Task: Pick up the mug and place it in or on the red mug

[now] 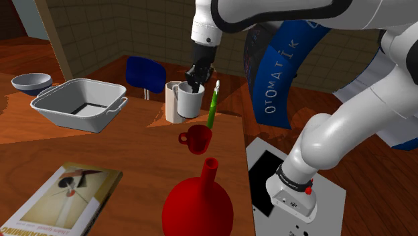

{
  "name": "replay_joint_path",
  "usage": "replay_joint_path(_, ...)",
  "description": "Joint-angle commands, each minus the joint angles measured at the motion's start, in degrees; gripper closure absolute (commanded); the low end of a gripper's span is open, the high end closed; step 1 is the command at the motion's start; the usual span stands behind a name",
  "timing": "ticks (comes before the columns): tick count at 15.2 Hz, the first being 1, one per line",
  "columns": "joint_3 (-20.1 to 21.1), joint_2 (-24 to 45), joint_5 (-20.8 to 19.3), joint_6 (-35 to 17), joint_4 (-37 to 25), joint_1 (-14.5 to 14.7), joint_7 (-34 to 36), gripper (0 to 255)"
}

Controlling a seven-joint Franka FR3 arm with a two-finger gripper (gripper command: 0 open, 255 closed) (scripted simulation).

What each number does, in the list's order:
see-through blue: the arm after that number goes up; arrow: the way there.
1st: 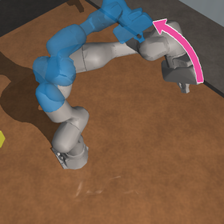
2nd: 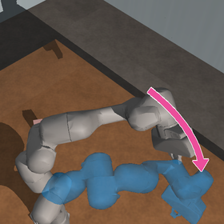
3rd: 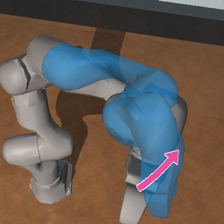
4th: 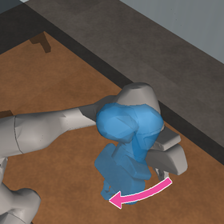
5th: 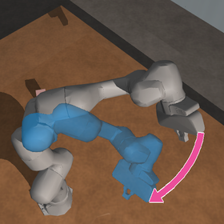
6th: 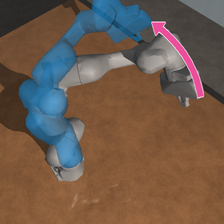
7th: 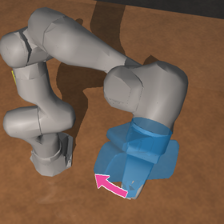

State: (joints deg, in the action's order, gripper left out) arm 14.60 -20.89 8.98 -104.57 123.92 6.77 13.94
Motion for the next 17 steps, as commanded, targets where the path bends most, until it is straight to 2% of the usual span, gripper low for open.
replay_joint_path(1,-1.4,-3.1,0.2,0.8,2.4,-0.3,-1.9,255)
replay_joint_path(17,-0.4,-1.1,1.0,-11.8,13.1,0.0,-2.6,255)
